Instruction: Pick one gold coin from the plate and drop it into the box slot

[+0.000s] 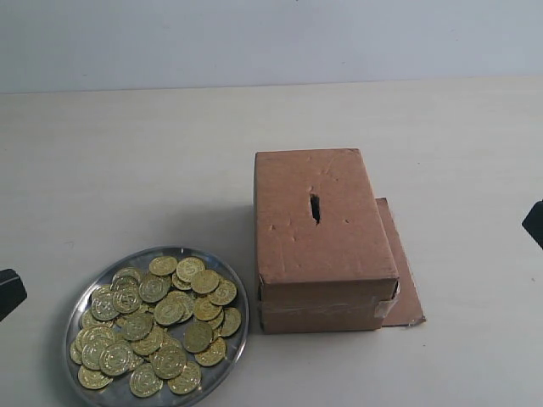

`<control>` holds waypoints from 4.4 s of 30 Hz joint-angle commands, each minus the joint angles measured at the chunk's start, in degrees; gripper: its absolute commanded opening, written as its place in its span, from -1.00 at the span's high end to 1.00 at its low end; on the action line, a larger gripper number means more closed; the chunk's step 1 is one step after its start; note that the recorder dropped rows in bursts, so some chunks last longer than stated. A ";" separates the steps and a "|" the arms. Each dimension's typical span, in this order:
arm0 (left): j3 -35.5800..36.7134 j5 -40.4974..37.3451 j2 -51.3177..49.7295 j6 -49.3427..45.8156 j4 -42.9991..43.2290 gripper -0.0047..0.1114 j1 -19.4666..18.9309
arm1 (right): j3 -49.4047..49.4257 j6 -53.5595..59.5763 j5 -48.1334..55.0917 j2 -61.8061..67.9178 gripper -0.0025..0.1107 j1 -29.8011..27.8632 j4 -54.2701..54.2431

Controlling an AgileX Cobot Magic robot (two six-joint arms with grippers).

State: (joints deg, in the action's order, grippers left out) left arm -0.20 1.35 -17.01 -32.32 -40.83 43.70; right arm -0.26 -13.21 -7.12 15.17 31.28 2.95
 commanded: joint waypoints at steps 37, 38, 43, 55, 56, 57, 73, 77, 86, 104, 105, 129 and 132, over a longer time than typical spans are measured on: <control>0.20 -0.12 0.37 -0.21 -0.25 0.90 0.23 | 0.26 8.03 23.58 -15.17 0.96 -26.06 1.89; 0.20 -0.12 0.37 -0.21 -0.25 0.90 0.23 | 0.26 8.03 23.74 -15.17 0.96 -25.96 1.89; 0.20 -0.12 0.37 -0.21 -0.25 0.90 0.23 | 0.26 8.03 23.74 -15.17 0.96 -25.96 1.89; 0.20 -0.12 0.37 -0.21 -0.25 0.90 0.23 | 0.26 10.82 23.81 -15.17 0.96 -25.95 1.09; 0.20 -0.12 0.37 -0.21 -0.25 0.90 0.23 | 0.26 11.99 23.81 -15.17 0.96 -25.95 0.15; 0.20 -0.12 0.37 -0.21 -0.25 0.90 0.23 | 0.26 12.89 23.81 -15.17 0.96 -25.95 -0.40; 0.20 -0.12 0.37 -0.21 -0.25 0.90 0.23 | 0.26 13.51 24.82 -15.17 0.96 -28.92 -2.47; 0.20 -0.12 0.37 -0.21 -0.25 0.90 0.23 | 0.26 13.51 24.82 -15.17 0.96 -28.92 -2.47; 0.20 -0.12 0.37 -0.21 -0.25 0.90 0.23 | 0.26 13.51 24.72 -15.17 0.96 -28.90 -2.47; 0.20 -0.12 0.37 -0.21 -0.25 0.90 0.23 | 0.26 13.51 24.72 -15.17 0.96 -28.90 -2.47; 0.20 -0.12 0.37 -0.21 -0.25 0.90 0.23 | 0.26 13.51 24.72 -15.17 0.96 -28.90 -2.47; 0.20 -13.51 17.01 -6.41 1.27 0.90 -39.24 | 0.26 13.51 24.61 -15.17 0.96 -28.90 -2.61; 0.20 -13.64 17.01 -6.41 1.27 0.90 -39.24 | 0.26 13.51 24.61 -15.17 0.96 -28.90 -2.61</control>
State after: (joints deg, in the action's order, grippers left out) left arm -0.20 -11.93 -0.37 -38.57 -39.72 4.58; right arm -0.26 0.00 18.04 0.39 2.68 0.50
